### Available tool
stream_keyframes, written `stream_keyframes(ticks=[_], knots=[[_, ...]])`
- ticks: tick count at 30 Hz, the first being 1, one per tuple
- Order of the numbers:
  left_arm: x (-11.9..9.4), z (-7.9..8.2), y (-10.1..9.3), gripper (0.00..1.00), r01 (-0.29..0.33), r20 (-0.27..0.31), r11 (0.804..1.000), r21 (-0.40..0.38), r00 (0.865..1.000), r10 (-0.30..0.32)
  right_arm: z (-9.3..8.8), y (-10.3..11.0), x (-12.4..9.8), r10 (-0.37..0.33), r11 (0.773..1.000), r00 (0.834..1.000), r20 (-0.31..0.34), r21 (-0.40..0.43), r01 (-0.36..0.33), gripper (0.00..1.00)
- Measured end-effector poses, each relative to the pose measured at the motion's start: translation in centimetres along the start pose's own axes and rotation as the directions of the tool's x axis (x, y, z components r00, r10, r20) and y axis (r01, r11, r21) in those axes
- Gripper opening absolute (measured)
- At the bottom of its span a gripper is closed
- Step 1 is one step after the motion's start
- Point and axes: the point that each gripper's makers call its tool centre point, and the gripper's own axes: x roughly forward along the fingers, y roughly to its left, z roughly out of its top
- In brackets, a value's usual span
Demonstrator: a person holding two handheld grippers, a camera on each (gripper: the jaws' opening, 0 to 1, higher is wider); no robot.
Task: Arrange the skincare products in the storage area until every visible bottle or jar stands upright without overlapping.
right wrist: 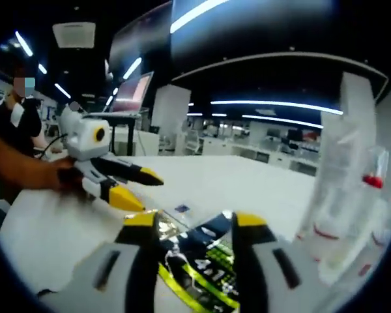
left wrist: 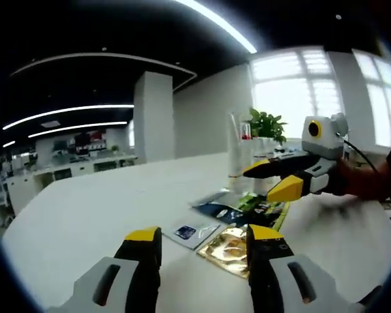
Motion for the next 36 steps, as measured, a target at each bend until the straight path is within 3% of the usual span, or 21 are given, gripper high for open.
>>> stream_keyframes(ticks=[4, 15, 23, 36], knots=[[-0.6, 0.1, -0.4, 0.64, -0.005, 0.012, 1.000, -0.012, 1.000, 0.005, -0.3, -0.3, -1.1, -0.013, 1.000, 1.000, 0.001, 0.006, 0.013, 0.46], [-2.0, -0.1, -1.8, 0.71, 0.005, 0.020, 1.000, -0.013, 1.000, -0.005, -1.0, -1.2, -5.4, -0.084, 0.996, 0.996, 0.009, 0.026, 0.083, 0.49], [-3.2, -0.4, -2.9, 0.78, 0.015, 0.021, 1.000, -0.022, 1.000, -0.014, -1.6, -2.5, -9.2, -0.163, 0.985, 0.987, 0.013, 0.054, 0.162, 0.61], [-5.2, -1.0, -4.6, 0.84, 0.019, 0.015, 0.999, -0.038, 1.000, -0.019, -3.4, -3.5, -14.3, -0.232, 0.969, 0.972, -0.032, 0.078, 0.234, 0.68]])
